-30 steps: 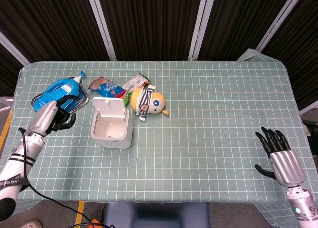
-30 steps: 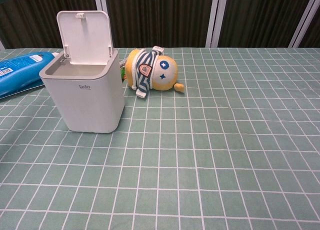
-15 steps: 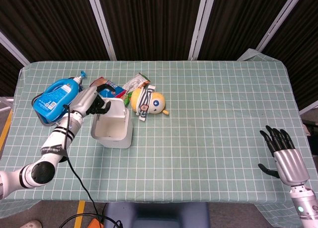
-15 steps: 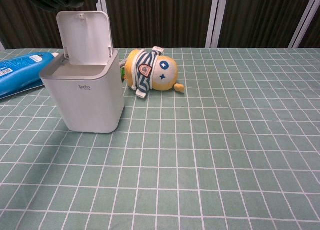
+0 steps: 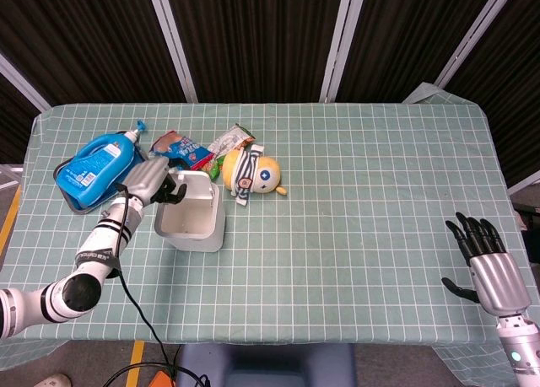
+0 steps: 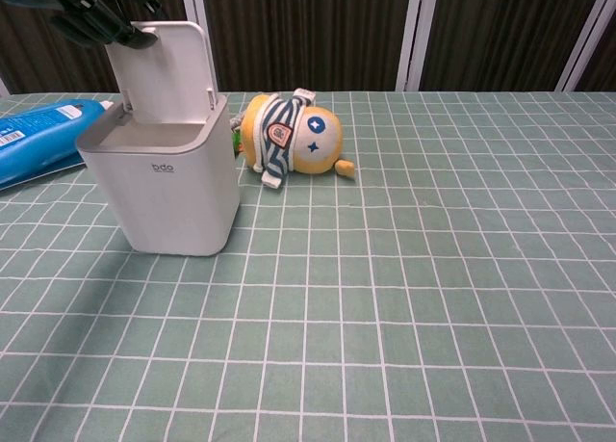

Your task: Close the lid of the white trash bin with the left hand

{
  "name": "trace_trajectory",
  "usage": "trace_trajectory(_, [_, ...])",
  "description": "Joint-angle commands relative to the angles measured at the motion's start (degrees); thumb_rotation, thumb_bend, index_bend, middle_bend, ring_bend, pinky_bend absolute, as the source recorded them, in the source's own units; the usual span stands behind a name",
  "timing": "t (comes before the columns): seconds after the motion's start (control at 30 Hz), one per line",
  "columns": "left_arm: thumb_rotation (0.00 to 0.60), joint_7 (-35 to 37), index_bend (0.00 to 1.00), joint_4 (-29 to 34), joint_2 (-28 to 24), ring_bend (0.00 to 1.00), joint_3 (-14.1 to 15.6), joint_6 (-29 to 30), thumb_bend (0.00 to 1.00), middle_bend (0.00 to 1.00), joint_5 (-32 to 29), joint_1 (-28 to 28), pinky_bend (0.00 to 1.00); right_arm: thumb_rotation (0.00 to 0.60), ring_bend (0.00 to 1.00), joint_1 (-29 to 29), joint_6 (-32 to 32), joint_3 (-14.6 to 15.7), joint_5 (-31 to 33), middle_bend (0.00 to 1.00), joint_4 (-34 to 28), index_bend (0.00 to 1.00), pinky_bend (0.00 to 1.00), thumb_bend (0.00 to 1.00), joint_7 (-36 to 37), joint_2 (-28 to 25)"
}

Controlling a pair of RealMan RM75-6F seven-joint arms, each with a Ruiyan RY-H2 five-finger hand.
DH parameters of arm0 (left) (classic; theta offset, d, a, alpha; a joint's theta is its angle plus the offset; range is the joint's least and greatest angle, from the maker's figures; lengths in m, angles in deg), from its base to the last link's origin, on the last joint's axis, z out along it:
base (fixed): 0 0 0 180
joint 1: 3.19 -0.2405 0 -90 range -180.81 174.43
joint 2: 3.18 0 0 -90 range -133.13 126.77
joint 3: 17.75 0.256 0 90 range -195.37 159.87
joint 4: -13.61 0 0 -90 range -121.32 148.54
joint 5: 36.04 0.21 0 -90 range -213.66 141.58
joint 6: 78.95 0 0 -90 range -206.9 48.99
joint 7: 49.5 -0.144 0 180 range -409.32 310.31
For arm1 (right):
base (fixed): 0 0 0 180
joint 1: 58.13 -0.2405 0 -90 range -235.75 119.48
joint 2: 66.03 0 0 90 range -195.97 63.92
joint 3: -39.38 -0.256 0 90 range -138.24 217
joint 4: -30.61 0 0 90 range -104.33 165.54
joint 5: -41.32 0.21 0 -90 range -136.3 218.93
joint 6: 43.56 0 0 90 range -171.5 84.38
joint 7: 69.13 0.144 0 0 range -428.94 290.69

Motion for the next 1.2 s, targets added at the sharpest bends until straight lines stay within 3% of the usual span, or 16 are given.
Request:
trace_trajectory(0.03, [0.6,-0.3,0.41,2.2,-1.3,1.0,0.2,1.3,0.53,1.0,0.4,-0.1,1.0,0.6,0.0,0.1,0.1,0.0,0.0,0.0,0.0,0.0,0.0,0.25,0.1,-0.1])
trace_trajectory(0.33, [0.6,0.0,0.34,11.8,-7.5,1.0,2.7,1.7,0.53,1.0,5.4,-4.4,1.0,0.6,0.0,0.2,0.2,0.2,-0.4,0.0,-0.3,0.0,0.0,0.24,1.1,-0.3])
trace_trajectory(0.63, [0.6,-1.0,0.26,12.1,-7.3,1.0,4.8,1.4,0.53,1.0,7.5,-5.3,1.0,0.6,0.0,0.2,0.3,0.6,-1.1,0.0,-0.6,0.0,0.0,0.24,1.5,-0.5])
trace_trajectory(1.2, [0.6,-2.0,0.22,18.4,-10.6,1.0,10.5,-1.7,0.53,1.0,15.7,-9.4,1.0,0.6,0.0,0.3,0.4,1.0,-1.8,0.0,-0.9,0.0,0.0,0.24,2.4,-0.8])
